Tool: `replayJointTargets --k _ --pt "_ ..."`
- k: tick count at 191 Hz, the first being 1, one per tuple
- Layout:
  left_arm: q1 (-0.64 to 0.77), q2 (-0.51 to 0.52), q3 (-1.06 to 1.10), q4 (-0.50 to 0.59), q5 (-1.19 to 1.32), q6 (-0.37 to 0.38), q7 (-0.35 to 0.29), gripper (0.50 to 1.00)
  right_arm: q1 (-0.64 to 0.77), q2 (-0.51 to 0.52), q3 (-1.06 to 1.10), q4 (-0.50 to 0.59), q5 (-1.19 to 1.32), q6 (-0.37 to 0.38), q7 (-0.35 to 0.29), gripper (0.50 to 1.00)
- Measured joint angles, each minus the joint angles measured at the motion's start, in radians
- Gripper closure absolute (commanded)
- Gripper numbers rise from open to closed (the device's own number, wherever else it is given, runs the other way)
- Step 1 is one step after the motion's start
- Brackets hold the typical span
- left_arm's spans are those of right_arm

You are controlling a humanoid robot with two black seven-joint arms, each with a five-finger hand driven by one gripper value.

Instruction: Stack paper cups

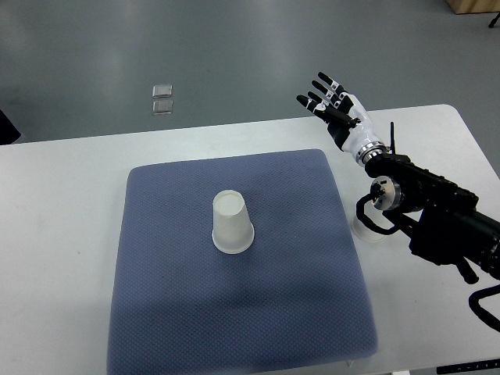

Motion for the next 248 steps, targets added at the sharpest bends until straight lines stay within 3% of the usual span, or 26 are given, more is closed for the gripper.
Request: replayJointTargets --k 248 --pt "0.012 0.000 0.008 0.010 -0.001 0.001 0.001 0.500 0.005 -0.031 -0.001 0.012 -0.003 0.016 0.000 0.583"
